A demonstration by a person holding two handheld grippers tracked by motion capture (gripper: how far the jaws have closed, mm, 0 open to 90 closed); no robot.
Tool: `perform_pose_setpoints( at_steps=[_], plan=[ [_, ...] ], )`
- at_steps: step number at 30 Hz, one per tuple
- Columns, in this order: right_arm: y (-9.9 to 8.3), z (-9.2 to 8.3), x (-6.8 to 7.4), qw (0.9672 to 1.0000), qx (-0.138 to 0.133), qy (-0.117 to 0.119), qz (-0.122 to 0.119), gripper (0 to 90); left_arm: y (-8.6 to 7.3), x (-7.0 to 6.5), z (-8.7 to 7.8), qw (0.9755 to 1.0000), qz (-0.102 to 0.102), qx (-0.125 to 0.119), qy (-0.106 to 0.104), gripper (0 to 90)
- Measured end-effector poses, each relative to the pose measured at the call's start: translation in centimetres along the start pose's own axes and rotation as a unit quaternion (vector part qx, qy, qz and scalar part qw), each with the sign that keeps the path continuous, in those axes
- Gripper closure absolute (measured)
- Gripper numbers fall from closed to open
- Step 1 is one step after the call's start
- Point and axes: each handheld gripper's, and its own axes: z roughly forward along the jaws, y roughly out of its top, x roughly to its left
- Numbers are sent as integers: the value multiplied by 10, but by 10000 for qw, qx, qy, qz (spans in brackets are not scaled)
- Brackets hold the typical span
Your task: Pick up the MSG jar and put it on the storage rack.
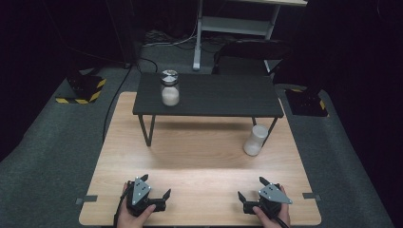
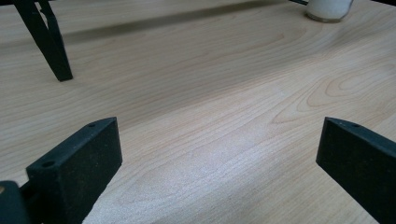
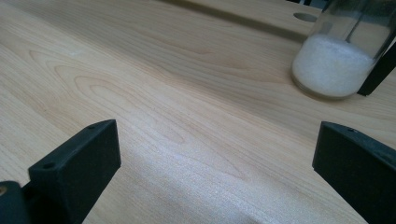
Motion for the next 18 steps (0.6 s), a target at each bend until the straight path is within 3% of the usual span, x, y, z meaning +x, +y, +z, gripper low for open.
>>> perform_pose_setpoints(
  at_steps=[7,16,18],
  plan=[
    [-1,0,-1,10000,-22,15,18,5,2,2,1,9999,-145,56,-1,2],
    [-3,-1,3,9999,-84,-105,33,5,4,1,2,9998,-128,118,30,2],
    [-5,-2,3,9996,-150,-158,162,5,4,1,2,9998,-130,122,30,2]
  ],
)
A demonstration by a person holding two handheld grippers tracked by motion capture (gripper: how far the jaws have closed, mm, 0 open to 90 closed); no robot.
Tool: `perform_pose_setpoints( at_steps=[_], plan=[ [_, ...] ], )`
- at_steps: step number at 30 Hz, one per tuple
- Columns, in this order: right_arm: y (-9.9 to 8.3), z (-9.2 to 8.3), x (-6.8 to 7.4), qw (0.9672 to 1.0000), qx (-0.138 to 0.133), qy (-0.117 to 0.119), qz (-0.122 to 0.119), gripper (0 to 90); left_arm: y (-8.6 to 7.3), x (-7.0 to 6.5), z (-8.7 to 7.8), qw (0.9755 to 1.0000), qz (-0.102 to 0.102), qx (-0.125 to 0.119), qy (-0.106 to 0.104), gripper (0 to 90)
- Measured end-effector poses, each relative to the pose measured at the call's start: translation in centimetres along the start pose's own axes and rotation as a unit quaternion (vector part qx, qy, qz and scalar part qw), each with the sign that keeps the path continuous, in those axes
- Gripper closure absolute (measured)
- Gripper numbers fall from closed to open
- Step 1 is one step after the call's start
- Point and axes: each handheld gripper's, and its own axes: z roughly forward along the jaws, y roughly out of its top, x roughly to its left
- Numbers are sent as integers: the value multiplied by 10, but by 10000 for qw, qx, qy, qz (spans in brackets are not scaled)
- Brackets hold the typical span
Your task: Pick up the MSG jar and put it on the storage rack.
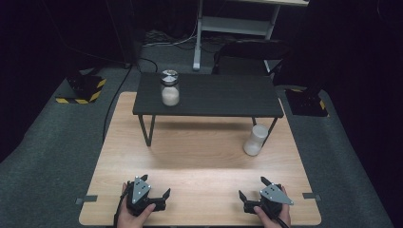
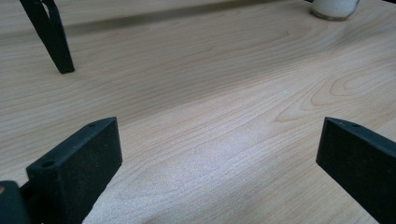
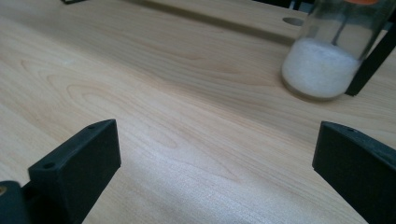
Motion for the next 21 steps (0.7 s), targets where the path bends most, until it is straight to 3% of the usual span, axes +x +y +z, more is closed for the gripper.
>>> perform_pose_setpoints(
  at_steps=[7,21],
  plan=[
    [2,-2,0,9997,-39,-10,252,5,0,1,0,10000,-81,5,-3,2],
    [24,-14,-3,9993,-218,-154,279,3,3,2,1,9999,-60,90,-58,3]
  ],
)
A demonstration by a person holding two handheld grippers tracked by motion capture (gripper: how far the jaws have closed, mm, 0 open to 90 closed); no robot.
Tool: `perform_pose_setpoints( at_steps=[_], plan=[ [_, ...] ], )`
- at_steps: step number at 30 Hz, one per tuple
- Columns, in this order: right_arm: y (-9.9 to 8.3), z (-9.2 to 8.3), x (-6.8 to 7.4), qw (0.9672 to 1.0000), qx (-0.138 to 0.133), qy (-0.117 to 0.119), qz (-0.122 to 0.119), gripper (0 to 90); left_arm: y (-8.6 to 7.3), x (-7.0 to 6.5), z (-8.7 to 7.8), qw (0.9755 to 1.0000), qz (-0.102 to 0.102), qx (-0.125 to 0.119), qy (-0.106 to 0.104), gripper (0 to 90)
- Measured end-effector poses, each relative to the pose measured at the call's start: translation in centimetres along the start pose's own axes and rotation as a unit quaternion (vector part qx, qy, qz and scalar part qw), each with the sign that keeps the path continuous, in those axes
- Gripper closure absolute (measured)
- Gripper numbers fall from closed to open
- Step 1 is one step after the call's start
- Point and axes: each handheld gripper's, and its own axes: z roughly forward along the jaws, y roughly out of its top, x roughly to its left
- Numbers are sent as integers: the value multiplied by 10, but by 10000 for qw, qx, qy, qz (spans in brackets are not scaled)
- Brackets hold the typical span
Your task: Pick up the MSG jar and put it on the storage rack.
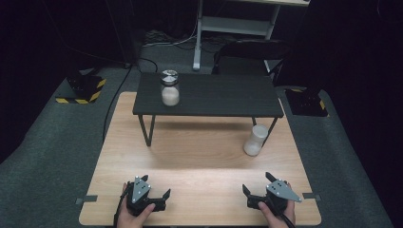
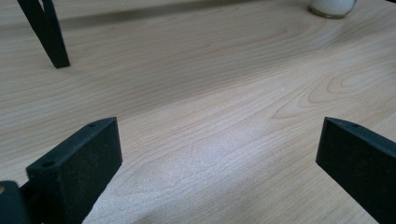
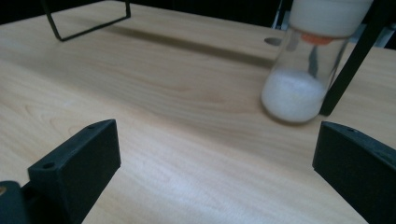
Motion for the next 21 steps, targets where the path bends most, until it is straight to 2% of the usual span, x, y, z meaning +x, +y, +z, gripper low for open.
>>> perform_pose_setpoints(
  at_steps=[3,6,14,21],
  plan=[
    [8,-2,-3,9999,-98,-131,-17,3,0,-1,0,10000,11,6,15,3],
    [10,-2,-5,9997,-161,-191,79,2,1,-1,0,10000,80,14,-21,3],
    [17,3,-7,9994,-243,-247,43,3,0,-3,0,9999,126,13,-72,3],
    [27,16,-11,9990,-265,-353,95,3,0,-1,0,9999,87,4,-112,3]
  ],
)
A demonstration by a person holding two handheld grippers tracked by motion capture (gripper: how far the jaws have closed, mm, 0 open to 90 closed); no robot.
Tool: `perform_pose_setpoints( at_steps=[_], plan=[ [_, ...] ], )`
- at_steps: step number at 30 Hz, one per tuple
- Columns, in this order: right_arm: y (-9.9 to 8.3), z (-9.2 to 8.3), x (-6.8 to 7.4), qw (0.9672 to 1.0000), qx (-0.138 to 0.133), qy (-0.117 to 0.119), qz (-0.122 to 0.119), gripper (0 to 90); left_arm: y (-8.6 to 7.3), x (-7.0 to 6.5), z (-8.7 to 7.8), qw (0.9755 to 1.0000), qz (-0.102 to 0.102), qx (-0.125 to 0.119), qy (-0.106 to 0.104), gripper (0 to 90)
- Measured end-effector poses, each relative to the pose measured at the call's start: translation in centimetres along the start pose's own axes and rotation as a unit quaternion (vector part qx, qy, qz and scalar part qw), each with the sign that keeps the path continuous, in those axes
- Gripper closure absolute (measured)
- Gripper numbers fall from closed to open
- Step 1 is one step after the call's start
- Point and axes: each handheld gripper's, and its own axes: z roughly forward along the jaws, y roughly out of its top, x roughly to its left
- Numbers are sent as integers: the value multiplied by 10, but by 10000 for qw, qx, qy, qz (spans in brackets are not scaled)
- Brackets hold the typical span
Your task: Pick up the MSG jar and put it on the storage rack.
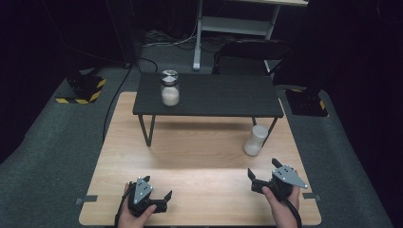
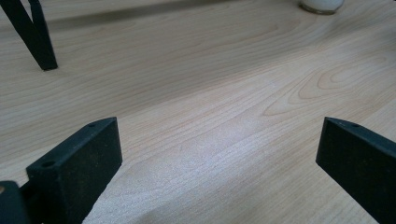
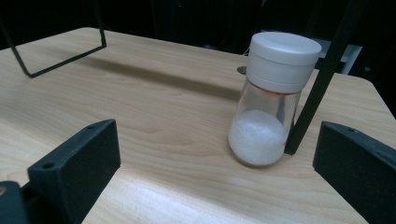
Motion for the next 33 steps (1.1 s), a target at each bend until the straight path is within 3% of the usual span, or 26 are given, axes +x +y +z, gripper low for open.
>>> perform_pose_setpoints(
  at_steps=[5,11,33],
  plan=[
    [4,8,-2,10000,-1,-57,45,3,0,0,0,10000,-22,3,-12,3],
    [10,21,-8,9997,-19,-203,112,3,2,-1,2,9999,131,30,-36,3],
    [18,72,-22,9984,39,-439,341,3,0,2,1,10000,42,-6,-59,3]
  ],
)
